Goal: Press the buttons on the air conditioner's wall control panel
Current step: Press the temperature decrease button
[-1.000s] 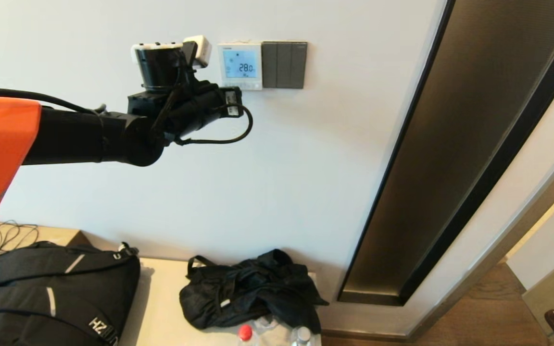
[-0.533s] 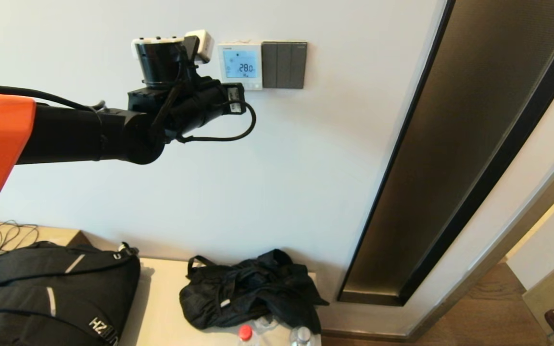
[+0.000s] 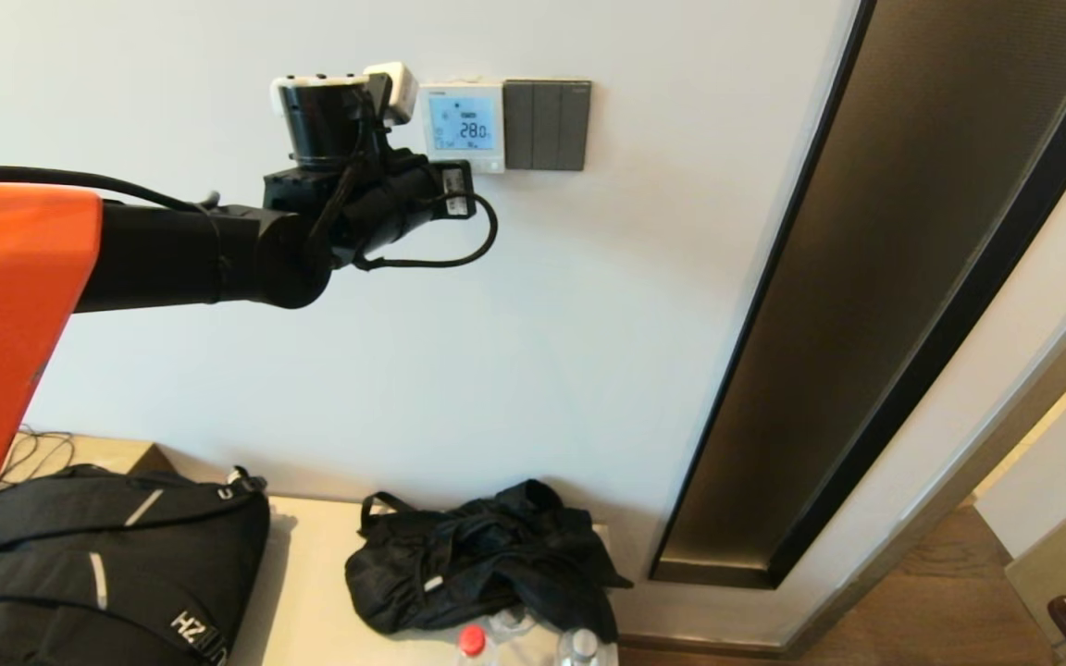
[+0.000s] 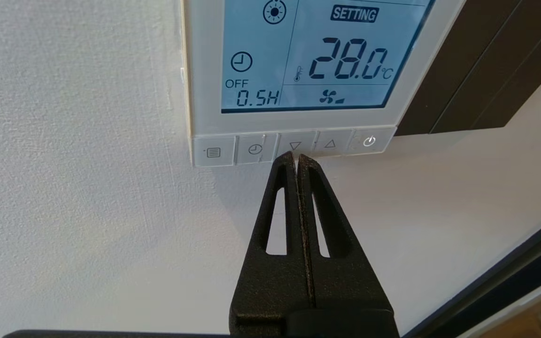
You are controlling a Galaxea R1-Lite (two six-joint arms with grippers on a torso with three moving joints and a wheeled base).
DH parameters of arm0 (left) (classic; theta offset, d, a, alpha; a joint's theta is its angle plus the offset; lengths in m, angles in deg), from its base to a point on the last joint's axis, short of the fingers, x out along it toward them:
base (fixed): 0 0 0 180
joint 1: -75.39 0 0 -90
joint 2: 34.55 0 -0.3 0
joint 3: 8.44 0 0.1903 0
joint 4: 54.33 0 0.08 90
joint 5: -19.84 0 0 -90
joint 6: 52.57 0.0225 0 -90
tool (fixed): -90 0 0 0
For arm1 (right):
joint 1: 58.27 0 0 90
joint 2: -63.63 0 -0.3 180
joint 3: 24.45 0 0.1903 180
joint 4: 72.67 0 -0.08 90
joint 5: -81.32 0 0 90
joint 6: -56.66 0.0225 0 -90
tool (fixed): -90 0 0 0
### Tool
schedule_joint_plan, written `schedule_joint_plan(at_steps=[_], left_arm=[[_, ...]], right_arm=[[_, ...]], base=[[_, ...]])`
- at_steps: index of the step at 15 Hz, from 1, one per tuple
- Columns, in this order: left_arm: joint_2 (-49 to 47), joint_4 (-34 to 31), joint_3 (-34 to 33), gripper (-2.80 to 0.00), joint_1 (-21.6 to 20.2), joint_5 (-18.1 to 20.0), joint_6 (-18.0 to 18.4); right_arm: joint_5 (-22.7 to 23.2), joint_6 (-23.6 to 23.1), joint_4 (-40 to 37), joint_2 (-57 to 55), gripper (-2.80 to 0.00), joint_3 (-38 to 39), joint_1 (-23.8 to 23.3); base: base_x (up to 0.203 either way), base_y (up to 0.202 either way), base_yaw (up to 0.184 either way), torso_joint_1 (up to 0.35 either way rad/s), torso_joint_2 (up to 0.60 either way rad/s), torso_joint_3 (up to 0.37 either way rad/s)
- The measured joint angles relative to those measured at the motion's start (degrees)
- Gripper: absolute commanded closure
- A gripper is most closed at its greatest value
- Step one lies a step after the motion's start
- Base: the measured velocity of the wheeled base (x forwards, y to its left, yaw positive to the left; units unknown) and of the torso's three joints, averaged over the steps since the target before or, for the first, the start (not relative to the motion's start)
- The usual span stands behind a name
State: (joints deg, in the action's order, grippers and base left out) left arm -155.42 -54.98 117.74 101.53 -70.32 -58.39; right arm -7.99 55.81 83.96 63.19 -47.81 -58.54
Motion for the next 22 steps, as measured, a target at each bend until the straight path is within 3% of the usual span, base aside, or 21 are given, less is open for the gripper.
schedule_joint_plan(at_steps=[11, 22], left_arm=[[-1.5, -0.3, 1.6, 0.0, 0.0, 0.0, 0.9], [1.8, 0.8, -2.8, 0.0, 0.0, -0.1, 1.0]], right_arm=[[0.1, -0.1, 0.1, 0.0, 0.0, 0.0, 0.0], [0.1, -0.1, 0.1, 0.0, 0.0, 0.0, 0.0]], base=[[0.0, 0.0, 0.0, 0.0, 0.0, 0.0], [0.0, 0.0, 0.0, 0.0, 0.0, 0.0]])
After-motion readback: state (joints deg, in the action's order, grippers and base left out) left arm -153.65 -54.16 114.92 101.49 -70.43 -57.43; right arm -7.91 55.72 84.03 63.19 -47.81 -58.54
